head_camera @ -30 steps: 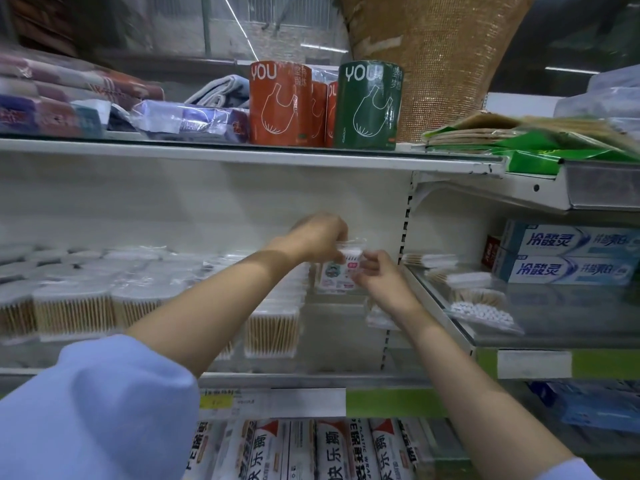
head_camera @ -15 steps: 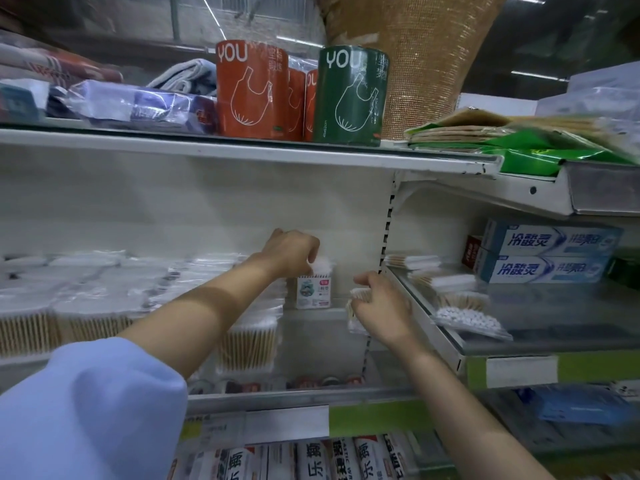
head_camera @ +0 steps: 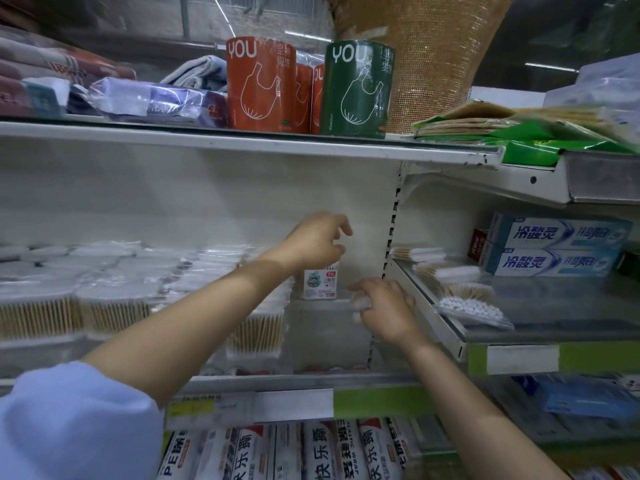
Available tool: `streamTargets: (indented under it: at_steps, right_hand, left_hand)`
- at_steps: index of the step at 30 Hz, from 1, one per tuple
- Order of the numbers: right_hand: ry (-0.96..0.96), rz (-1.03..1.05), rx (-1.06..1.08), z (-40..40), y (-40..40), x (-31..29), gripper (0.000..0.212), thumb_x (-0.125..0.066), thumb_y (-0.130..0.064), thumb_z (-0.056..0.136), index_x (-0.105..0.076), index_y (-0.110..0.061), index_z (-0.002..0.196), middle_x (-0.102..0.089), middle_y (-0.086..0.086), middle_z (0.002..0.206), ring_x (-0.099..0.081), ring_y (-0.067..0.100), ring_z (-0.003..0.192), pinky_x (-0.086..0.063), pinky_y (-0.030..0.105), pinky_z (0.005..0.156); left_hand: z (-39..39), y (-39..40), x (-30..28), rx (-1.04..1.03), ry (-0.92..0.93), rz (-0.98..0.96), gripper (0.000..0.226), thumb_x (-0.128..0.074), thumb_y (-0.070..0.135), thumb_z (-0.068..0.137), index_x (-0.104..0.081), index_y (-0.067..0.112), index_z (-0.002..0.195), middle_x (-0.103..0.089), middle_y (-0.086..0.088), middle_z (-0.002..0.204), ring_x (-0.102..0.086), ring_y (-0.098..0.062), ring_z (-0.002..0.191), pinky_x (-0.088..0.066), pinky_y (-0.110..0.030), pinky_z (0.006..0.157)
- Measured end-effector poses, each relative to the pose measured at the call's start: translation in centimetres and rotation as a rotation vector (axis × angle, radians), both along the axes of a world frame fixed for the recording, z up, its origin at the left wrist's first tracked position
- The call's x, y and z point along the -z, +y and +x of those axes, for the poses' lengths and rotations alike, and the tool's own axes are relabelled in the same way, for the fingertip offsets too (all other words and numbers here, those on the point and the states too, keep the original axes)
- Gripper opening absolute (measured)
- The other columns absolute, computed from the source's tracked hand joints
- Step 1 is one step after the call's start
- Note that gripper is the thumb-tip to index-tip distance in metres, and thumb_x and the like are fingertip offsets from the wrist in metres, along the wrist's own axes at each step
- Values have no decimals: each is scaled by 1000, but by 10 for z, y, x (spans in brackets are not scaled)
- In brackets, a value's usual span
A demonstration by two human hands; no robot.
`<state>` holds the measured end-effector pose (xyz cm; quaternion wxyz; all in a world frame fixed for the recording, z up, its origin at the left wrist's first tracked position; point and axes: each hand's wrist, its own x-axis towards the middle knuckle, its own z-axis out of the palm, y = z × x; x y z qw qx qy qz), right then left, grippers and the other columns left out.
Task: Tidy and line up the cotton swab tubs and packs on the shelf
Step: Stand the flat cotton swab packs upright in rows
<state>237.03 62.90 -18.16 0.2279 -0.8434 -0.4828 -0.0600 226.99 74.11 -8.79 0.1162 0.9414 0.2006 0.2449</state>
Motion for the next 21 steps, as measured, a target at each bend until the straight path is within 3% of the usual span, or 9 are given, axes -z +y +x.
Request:
streamTargets:
  at_steps: [4, 6, 8, 10, 12, 14, 16, 19, 21]
  right_hand:
    - [95, 397, -102, -1, -5, 8, 32, -48, -13, 94, -59, -21, 122, -60, 3, 126, -52, 27, 118, -40, 44, 100]
    - [209, 588, -188, -8, -11, 8, 32, -47, -21, 98, -52, -18, 130, -58, 1, 128, -53, 19, 117, -43, 38, 99]
    - [347, 693, -201, -17, -17, 3, 40, -49, -26, 97, -44, -15, 135, -56, -2, 122, -55, 11, 111, -45, 20, 92]
    - [462, 776, -189, -21, -20, 1, 45, -54, -24, 94, -40, -13, 135, -55, -3, 114, -58, 6, 99, -45, 7, 79]
    - [578, 826, -192, -24, -23, 1, 49, -59, -26, 91, -40, -13, 134, -54, 0, 119, -58, 4, 99, -47, 10, 82]
    - [674, 825, -173, -23, -23, 5, 46, -59, -31, 91, -41, -17, 132, -53, -2, 122, -56, 7, 106, -47, 20, 89]
    - [767, 829, -202, -22, -24, 6, 38, -61, -29, 90, -46, -20, 123, -56, -8, 113, -55, 2, 103, -45, 17, 85]
    - [831, 777, -259, -19, -23, 7, 22, -60, -24, 85, -56, -21, 107, -65, -3, 104, -62, 12, 94, -49, 24, 75]
    - [853, 741, -281, -19, -23, 7, 14, -55, -14, 91, -57, -26, 97, -67, -3, 97, -62, 16, 87, -49, 26, 68]
  left_hand:
    - [0, -26, 26, 86, -202, -301, 47, -47, 0, 87, -48, 14, 132, -48, -7, 136, -44, -18, 127, -35, -21, 96]
    - [-1, -33, 39, 92, -231, -367, 55, -46, -2, 86, -40, 14, 139, -41, -5, 144, -38, -17, 133, -31, -22, 102]
    - [-3, -34, 51, 113, -192, -436, 61, -45, -8, 82, -38, 13, 139, -47, -8, 137, -47, -19, 122, -39, -22, 93]
    - [-4, -32, 63, 114, -212, -482, 55, -44, -12, 77, -49, 14, 125, -60, -9, 111, -56, -18, 98, -47, -23, 77]
    - [-5, -27, 75, 71, -332, -506, 38, -49, -13, 76, -54, 19, 96, -61, -4, 91, -57, -19, 89, -47, -24, 74]
    - [-8, -25, 84, 57, -433, -639, 32, -58, -9, 80, -53, 22, 85, -62, -5, 89, -61, -22, 90, -50, -33, 82]
    - [-11, -31, 89, 93, -527, -813, 22, -59, -4, 86, -54, 18, 88, -63, -6, 91, -62, -20, 89, -53, -34, 83]
    - [-15, -40, 94, 190, -667, -969, 13, -58, 2, 89, -57, 12, 98, -63, -1, 90, -63, -6, 79, -52, -17, 64]
    - [-16, -43, 98, 238, -719, -992, 13, -58, 6, 90, -58, 10, 103, -63, 1, 89, -62, -1, 76, -47, -13, 60]
